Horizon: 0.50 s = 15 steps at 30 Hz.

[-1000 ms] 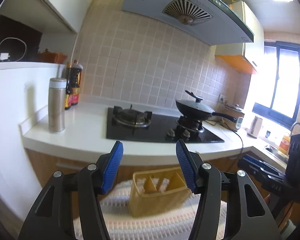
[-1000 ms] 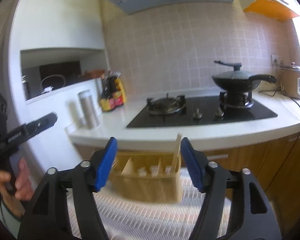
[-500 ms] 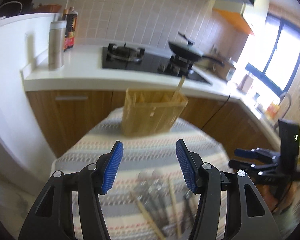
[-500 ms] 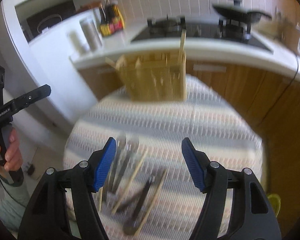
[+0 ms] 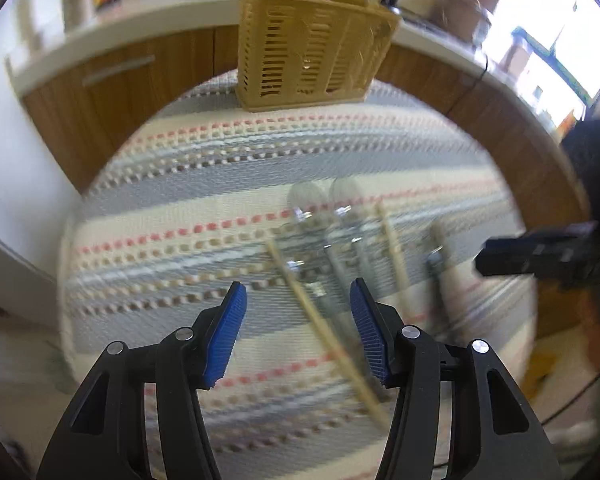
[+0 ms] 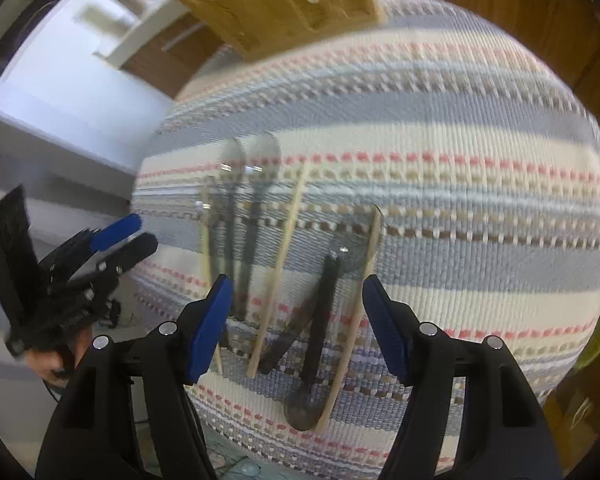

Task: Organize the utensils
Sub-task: 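Move both tools back down over the remaining utensils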

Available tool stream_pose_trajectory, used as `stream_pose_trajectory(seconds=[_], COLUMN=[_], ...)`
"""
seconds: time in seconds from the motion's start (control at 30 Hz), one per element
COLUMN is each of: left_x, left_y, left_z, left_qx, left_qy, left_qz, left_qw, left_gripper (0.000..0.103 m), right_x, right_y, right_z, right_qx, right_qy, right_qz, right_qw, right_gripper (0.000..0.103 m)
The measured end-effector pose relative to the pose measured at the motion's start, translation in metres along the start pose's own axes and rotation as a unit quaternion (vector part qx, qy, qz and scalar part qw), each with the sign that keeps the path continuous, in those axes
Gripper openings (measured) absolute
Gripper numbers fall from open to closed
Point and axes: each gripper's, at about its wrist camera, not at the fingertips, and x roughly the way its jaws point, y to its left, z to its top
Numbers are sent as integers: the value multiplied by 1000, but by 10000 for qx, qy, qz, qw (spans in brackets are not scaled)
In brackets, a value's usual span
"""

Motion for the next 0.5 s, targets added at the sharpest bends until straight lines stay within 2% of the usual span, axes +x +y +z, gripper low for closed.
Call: stream_pose_trajectory(seconds=[0.07,0.13,0.23,0.4,0.5], left_x=[9,17,32,45,50], left_y=[-3,-3,-3,-6,-6], left_z=[-4,-3,-5,-6,-7], left_qx=[128,55,24,45,73], left_qy=[108,296,497,559,570], left_qz=[97,41,43,93,200], left_qw=[9998,9995,9987,9984,9981], left_gripper=[50,42,37,32,31], right_x=[7,12,17,26,38], right_y=[-4,-7,-12,-14,-11], right_z=[2,4,7,12,14], right_qx=[134,233,383,539,505], right_qy=[79,144,206,338,420], right_qz=[60,46,129,169,8], right_qw=[9999,9996,9990,9978,9978], right_gripper=[64,64,63,59,58])
